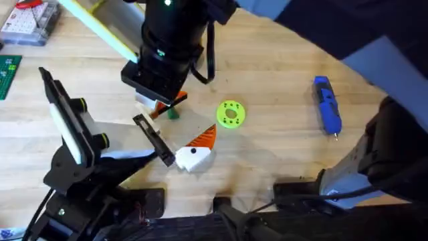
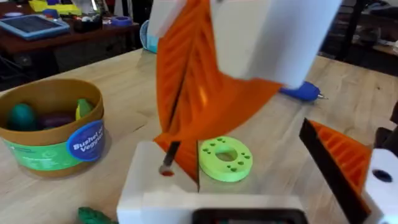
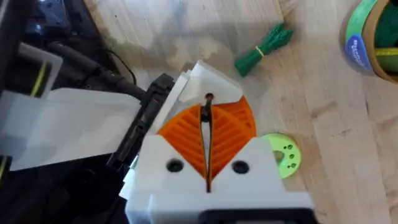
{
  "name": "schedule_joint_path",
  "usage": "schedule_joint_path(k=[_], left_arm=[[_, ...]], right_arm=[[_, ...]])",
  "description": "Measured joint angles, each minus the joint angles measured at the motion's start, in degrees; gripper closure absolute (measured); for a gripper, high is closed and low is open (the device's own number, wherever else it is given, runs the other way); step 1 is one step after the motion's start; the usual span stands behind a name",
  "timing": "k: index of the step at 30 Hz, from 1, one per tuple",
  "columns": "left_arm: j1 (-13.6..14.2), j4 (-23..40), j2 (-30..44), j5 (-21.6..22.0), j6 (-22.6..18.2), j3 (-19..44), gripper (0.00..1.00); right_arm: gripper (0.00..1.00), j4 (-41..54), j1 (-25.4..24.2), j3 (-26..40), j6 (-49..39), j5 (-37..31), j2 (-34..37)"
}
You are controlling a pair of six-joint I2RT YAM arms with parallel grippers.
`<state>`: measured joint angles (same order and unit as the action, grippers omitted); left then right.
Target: Pick up the gripper from the table and insert it into the empty holder that is missing its gripper. Then pick up a screw, insert it into the mounting hole, and use the screwdriver to tighten it. Finally, clean up the table by picking up the vegetable and placing it into the bucket.
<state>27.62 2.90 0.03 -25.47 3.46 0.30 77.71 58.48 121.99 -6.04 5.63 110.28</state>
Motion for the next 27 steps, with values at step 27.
schedule_joint_path(k=[27], left_arm=[[0.0,0.0,0.0,0.0,0.0,0.0,0.009]], right_arm=[[0.994,0.3,0.0,0.0,0.0,0.0,2.1]])
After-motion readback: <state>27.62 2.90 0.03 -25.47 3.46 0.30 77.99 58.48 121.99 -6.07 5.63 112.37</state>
